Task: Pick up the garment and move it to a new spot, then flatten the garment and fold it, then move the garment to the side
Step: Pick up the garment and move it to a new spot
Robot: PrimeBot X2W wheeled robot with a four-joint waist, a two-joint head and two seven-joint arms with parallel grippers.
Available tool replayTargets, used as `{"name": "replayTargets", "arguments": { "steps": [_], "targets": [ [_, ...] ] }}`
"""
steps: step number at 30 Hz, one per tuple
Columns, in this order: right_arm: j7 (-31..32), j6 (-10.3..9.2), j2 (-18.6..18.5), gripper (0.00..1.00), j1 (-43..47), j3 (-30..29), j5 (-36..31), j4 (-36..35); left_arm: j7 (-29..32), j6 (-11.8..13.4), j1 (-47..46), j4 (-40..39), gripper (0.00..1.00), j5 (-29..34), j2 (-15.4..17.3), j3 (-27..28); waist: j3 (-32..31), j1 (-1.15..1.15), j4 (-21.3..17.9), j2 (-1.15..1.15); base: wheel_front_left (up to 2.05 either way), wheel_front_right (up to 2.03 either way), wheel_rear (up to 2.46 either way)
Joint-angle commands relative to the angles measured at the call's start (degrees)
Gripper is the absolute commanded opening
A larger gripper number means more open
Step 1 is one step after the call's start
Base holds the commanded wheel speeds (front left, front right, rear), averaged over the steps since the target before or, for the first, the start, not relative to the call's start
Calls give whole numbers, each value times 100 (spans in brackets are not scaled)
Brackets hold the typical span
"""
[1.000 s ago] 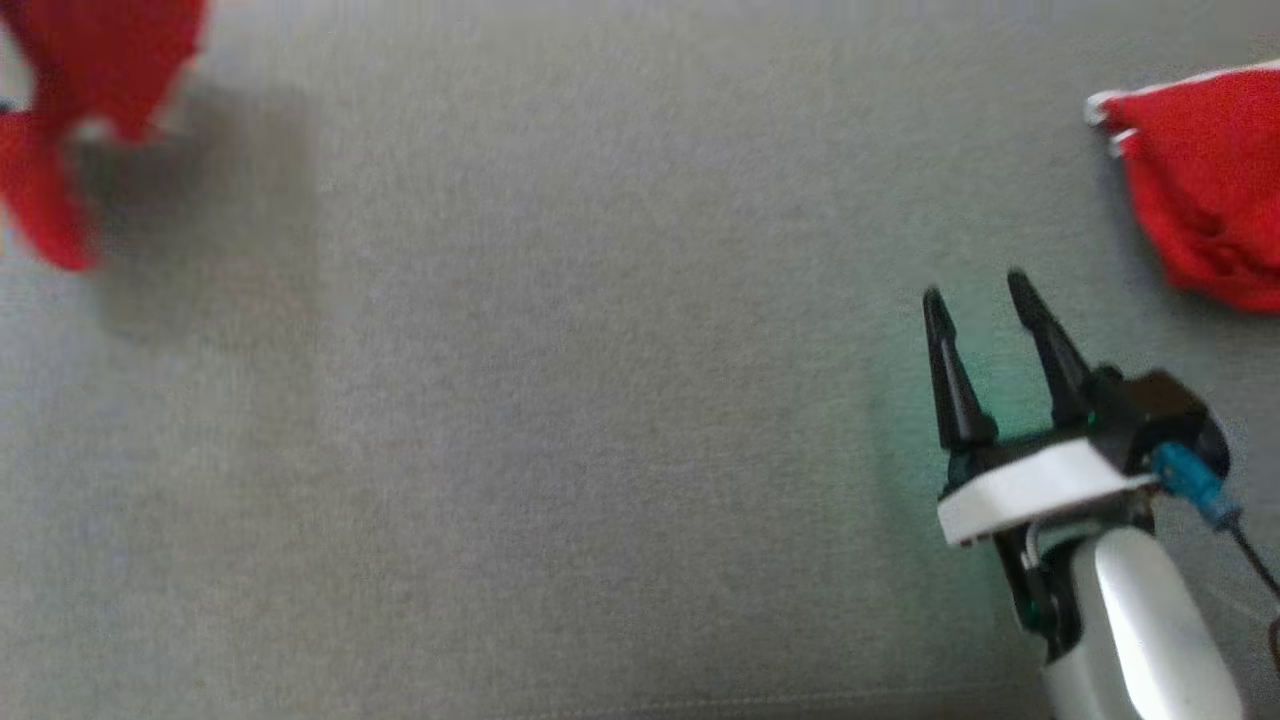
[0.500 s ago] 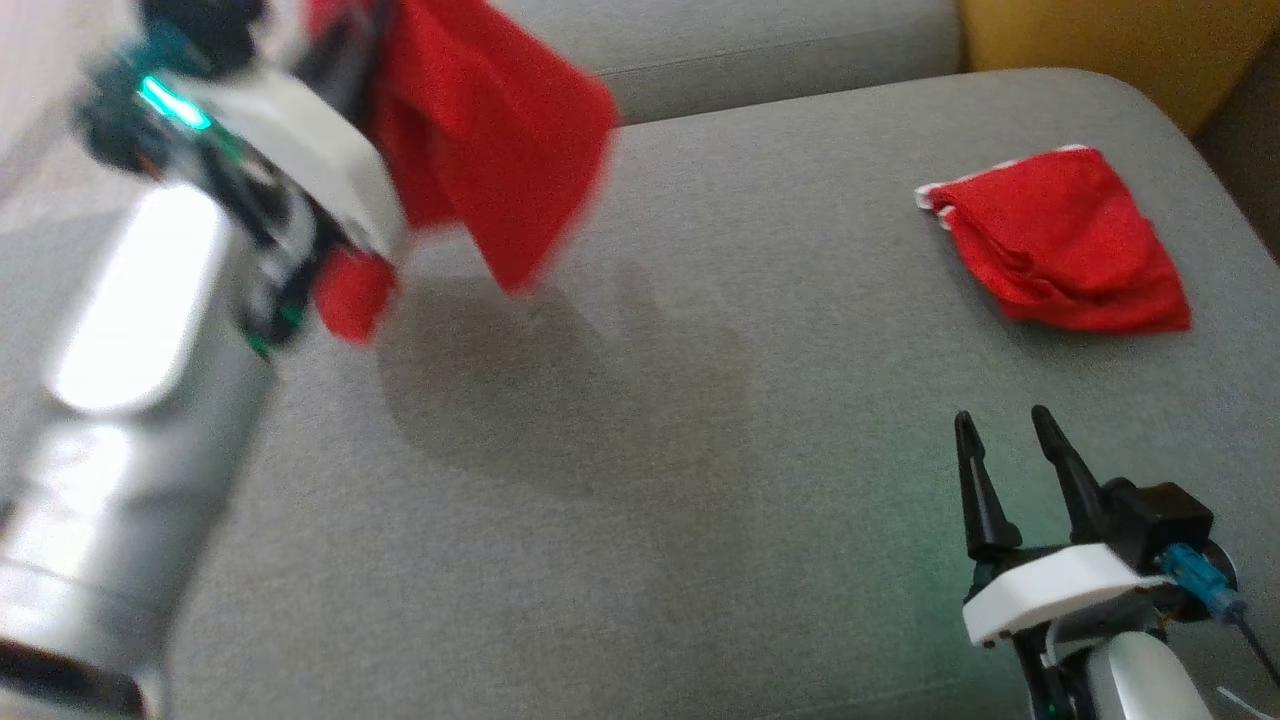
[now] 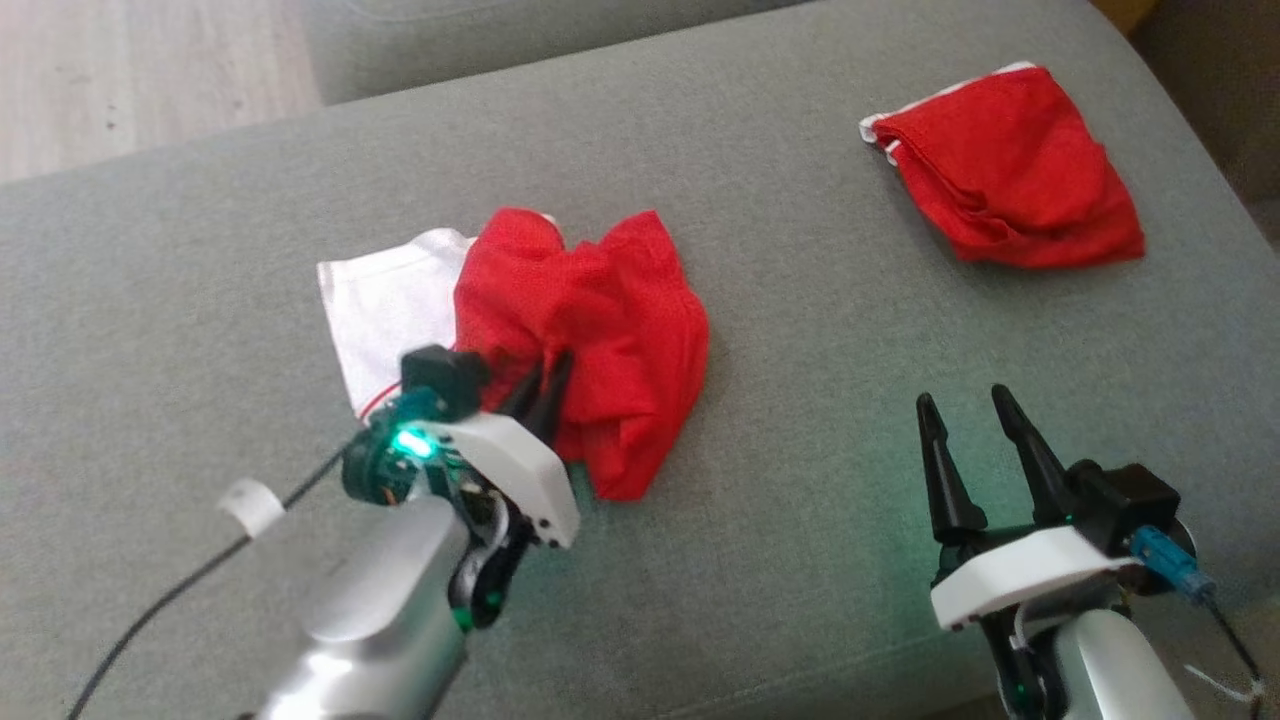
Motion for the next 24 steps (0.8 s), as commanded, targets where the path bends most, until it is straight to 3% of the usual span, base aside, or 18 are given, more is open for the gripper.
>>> {"name": "replayTargets", "arguments": {
  "steps": [1, 4, 6, 7, 14, 24],
  "targets": [
    [-82, 20, -28, 100, -225, 151, 32, -133, -147, 13, -220, -76, 0, -1, 11, 130, 45, -1, -50, -1, 0, 0, 0],
    [-108, 20, -28, 100, -238, 116, 21, -67, -444, 0, -192, 105, 0, -38, -128, 157, 17, -1, -11, -1, 0, 0, 0],
    [-112, 20, -28, 100, -230, 65, -2, -25, -617, -13, -213, 188, 63, 18, -177, 114, -35, -1, 57, -1, 0, 0, 0],
    [-108, 20, -28, 100, -225, 54, -13, -4, -699, -3, -216, 211, 100, 35, -196, 108, -75, -1, 94, -1, 0, 0, 0],
    [-87, 20, -28, 100, -120, -62, -77, 108, -1132, -18, -64, 215, 100, 46, -186, 125, -534, -1, 448, -1, 0, 0, 0],
    [12, 20, -28, 100, 247, -264, -190, 36, -1635, 385, 927, -413, 100, -43, 313, 472, -1144, -1, 944, -1, 0, 0, 0]
  ]
}}
